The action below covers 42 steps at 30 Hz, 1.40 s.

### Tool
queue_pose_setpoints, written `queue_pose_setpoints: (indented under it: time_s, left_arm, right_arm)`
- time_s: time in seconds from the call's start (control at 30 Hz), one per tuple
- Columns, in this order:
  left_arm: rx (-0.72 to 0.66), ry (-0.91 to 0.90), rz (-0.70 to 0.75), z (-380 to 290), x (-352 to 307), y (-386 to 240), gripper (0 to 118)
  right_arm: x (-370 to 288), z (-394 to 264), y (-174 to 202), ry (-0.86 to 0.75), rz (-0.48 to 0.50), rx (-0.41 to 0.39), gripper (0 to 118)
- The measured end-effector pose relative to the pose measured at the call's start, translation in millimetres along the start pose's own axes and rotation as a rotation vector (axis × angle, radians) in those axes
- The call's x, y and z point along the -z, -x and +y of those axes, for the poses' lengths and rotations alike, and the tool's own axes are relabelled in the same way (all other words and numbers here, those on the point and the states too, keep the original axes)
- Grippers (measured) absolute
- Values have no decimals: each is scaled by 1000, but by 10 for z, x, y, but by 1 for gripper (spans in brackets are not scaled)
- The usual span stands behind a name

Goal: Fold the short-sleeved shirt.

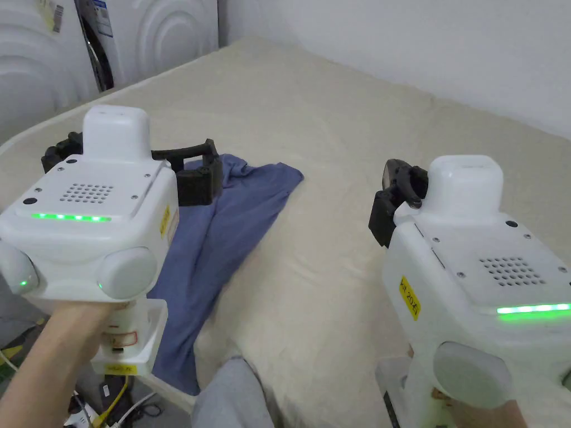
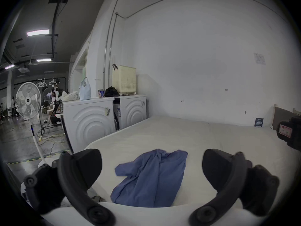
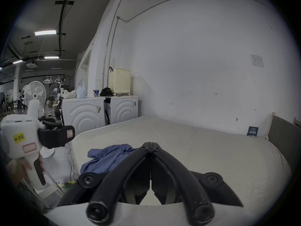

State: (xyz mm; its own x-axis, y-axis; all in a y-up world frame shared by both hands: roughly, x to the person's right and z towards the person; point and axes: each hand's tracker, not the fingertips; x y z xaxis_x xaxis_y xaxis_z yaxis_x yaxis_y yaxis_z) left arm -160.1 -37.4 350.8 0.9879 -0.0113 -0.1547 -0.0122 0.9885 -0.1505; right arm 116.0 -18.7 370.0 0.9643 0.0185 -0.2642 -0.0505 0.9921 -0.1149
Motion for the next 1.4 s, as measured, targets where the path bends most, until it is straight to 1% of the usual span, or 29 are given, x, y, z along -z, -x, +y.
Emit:
queue_pose_setpoints:
  time_s: [0.03,0.07,0.17,0.3,0.43,0.53,0.6,0.7,0.77,0.8,0.83,0.87,0.9,0.93,0.97,1.0,1.03,1.07,1.13,1.2,1.3,1.4]
  left_arm:
    - [-3,-16,8,-1,90,-3,118]
    - [5,7,9,-10,222,-2,118]
    - [22,115,-36,-24,734,44,118]
    - [12,339,-106,-155,1570,20,118]
    - [-36,538,-76,-512,2488,16,118]
    - [-38,699,-80,-815,3106,-12,118]
    - [-6,753,-96,-1042,3421,-78,118]
    - [22,845,-139,-1234,3679,-185,118]
    - [53,919,-124,-1337,3832,-250,118]
    - [82,953,-110,-1326,3857,-265,111]
    - [108,982,-96,-1339,3894,-295,101]
    - [116,1006,-92,-1341,3911,-319,98]
    - [53,987,-111,-1274,3876,-312,91]
    - [51,988,-103,-1223,3855,-309,81]
    - [35,989,-130,-1189,3827,-318,68]
    - [49,972,-148,-1156,3782,-340,40]
    - [77,954,-149,-1132,3745,-367,18]
    - [116,946,-133,-1114,3717,-359,12]
    - [98,951,-143,-1097,3644,-365,12]
    - [75,897,-126,-1074,3536,-342,12]
    - [-49,830,-109,-936,3311,-286,12]
    - [-86,743,-107,-668,3001,-224,12]
  right_arm:
    - [31,-4,-14,0,1,3,0]
    - [74,-6,-32,1,3,6,0]
    - [255,-17,-77,15,-2,1,0]
    - [570,-75,-155,43,-7,-5,0]
    - [911,-184,-277,95,-13,-5,0]
    - [1139,-309,-395,137,-37,-20,0]
    - [1281,-419,-493,168,-55,-14,0]
    - [1433,-582,-620,218,-83,7,0]
    - [1480,-675,-688,241,-94,15,0]
    - [1489,-715,-715,250,-103,15,0]
    - [1485,-745,-734,254,-109,16,0]
    - [1484,-773,-754,259,-112,17,0]
    - [1477,-796,-768,266,-116,20,0]
    - [1469,-809,-775,268,-120,23,0]
    - [1443,-817,-784,269,-124,29,0]
    - [1424,-818,-784,269,-129,36,0]
    - [1405,-814,-782,270,-131,42,0]
    - [1374,-800,-775,267,-135,48,0]
    - [1300,-751,-768,260,-139,56,0]
    - [1192,-688,-747,243,-147,53,0]
    - [997,-595,-738,216,-164,44,0]
    - [783,-503,-742,198,-180,51,0]
